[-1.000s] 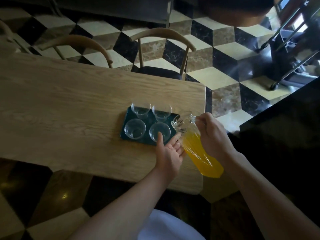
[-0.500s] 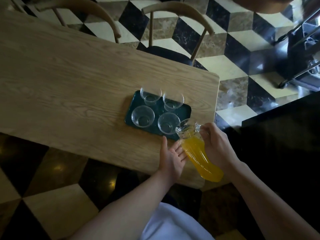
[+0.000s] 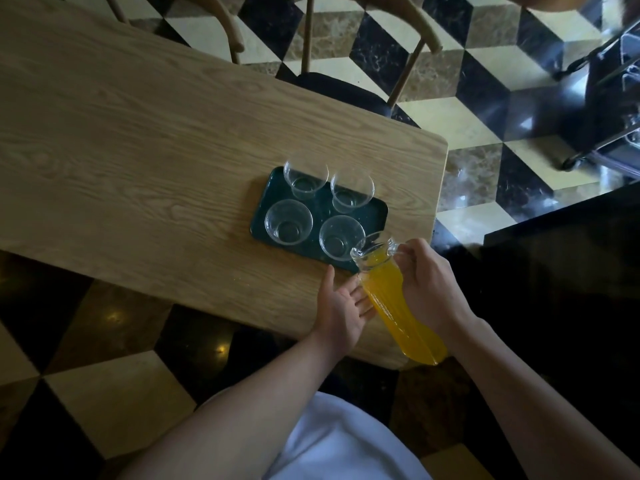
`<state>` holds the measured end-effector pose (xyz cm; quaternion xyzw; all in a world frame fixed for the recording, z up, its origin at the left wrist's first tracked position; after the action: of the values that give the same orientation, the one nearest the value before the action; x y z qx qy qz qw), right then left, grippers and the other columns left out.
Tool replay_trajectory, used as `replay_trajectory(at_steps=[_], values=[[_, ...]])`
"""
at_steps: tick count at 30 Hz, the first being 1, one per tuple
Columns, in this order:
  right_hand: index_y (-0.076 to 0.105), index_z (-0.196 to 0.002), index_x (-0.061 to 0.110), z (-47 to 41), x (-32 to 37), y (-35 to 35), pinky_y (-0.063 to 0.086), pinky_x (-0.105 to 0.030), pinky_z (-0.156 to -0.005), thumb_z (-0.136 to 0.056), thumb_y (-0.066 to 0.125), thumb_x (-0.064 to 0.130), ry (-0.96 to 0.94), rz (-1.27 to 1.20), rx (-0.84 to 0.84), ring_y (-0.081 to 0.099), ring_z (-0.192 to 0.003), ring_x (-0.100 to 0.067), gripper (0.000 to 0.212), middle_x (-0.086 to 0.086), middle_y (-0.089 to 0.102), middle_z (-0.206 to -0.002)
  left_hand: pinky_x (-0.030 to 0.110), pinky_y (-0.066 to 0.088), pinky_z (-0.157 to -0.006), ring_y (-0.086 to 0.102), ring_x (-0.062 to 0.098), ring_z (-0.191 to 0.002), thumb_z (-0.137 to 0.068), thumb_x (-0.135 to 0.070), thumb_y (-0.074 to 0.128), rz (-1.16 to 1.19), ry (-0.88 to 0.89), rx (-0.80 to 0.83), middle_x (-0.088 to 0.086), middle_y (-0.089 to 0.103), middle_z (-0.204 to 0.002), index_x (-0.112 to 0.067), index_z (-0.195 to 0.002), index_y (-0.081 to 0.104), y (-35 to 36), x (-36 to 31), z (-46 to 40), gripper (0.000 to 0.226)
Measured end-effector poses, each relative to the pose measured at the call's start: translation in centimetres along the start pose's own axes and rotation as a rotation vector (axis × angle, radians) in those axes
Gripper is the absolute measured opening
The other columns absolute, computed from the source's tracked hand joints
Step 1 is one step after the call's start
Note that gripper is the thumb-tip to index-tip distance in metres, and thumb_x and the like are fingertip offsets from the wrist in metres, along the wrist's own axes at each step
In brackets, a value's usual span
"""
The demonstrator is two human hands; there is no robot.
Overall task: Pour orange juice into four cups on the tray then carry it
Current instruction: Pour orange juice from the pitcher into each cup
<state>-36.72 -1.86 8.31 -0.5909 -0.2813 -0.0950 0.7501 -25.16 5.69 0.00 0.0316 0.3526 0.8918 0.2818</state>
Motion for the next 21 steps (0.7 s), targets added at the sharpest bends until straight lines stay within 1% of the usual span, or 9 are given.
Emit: replay_trajectory(at_steps=[2, 4, 8, 13, 17, 21], values=[[0.055, -0.103, 0.012, -0.2, 0.2, -0.1, 0.051, -0.039, -0.068, -0.103, 0.045, 0.029, 0.002, 0.014, 0.005, 0.060, -0.081, -0.020, 0.019, -0.002, 0.064, -0.094, 0.047, 0.031, -0.114, 0.049, 0.030, -0.129, -0.097, -0.068, 0.023, -0.011, -0.001, -0.010, 0.017, 0.053, -0.142, -0.012, -0.149, 0.041, 0.0, 0.0, -0.1, 0.078], [0.054, -0.102, 0.013, -0.4, 0.3, -0.2, 0.050, -0.039, -0.067, -0.103, 0.046, 0.029, 0.005, 0.023, 0.008, 0.060, -0.080, -0.021, 0.018, -0.002, 0.064, -0.093, 0.047, 0.033, -0.114, 0.052, 0.029, -0.127, -0.098, -0.064, 0.024, -0.013, 0.000, -0.014, 0.016, 0.057, -0.137, -0.012, -0.145, 0.046, -0.1, 0.0, -0.1, 0.073], [0.054, -0.103, 0.013, -0.6, 0.6, -0.4, 0.050, -0.039, -0.066, -0.103, 0.046, 0.028, 0.004, 0.043, 0.023, 0.060, -0.080, -0.021, 0.017, -0.001, 0.063, -0.093, 0.049, 0.033, -0.114, 0.052, 0.031, -0.128, -0.100, -0.059, 0.024, -0.005, -0.004, -0.024, 0.018, 0.056, -0.138, -0.013, -0.142, 0.047, -0.1, -0.1, -0.3, 0.066], [0.056, -0.105, 0.012, -1.1, 1.0, -0.5, 0.053, -0.041, -0.068, -0.104, 0.045, 0.028, 0.014, 0.063, 0.043, 0.061, -0.080, -0.022, 0.020, -0.003, 0.065, -0.096, 0.051, 0.034, -0.115, 0.055, 0.033, -0.126, -0.101, -0.052, 0.025, 0.016, -0.006, -0.043, 0.019, 0.061, -0.134, -0.011, -0.134, 0.056, -0.1, -0.2, -0.5, 0.061], [0.056, -0.105, 0.010, -1.2, 1.4, -0.8, 0.052, -0.040, -0.068, -0.104, 0.044, 0.030, 0.025, 0.083, 0.056, 0.061, -0.080, -0.022, 0.023, -0.004, 0.065, -0.097, 0.051, 0.035, -0.114, 0.055, 0.033, -0.126, -0.100, -0.052, 0.026, 0.028, -0.016, -0.036, 0.020, 0.062, -0.133, -0.011, -0.133, 0.057, -0.1, -0.2, -0.5, 0.061], [0.056, -0.107, 0.010, -1.3, 1.7, -1.0, 0.052, -0.041, -0.071, -0.104, 0.044, 0.031, 0.031, 0.103, 0.068, 0.062, -0.084, -0.025, 0.024, -0.006, 0.066, -0.098, 0.051, 0.035, -0.113, 0.055, 0.033, -0.126, -0.101, -0.051, 0.026, 0.018, -0.027, -0.023, 0.020, 0.062, -0.132, -0.012, -0.125, 0.060, -0.1, -0.3, -0.4, 0.058]])
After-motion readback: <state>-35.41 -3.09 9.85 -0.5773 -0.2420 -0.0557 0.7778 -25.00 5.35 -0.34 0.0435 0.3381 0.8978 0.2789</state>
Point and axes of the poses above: each hand's wrist, its own z-axis away from the middle knuckle, its own y-axis out of the palm, x = y × z, the point moved 2 cm from there along -z, towards the middle knuckle
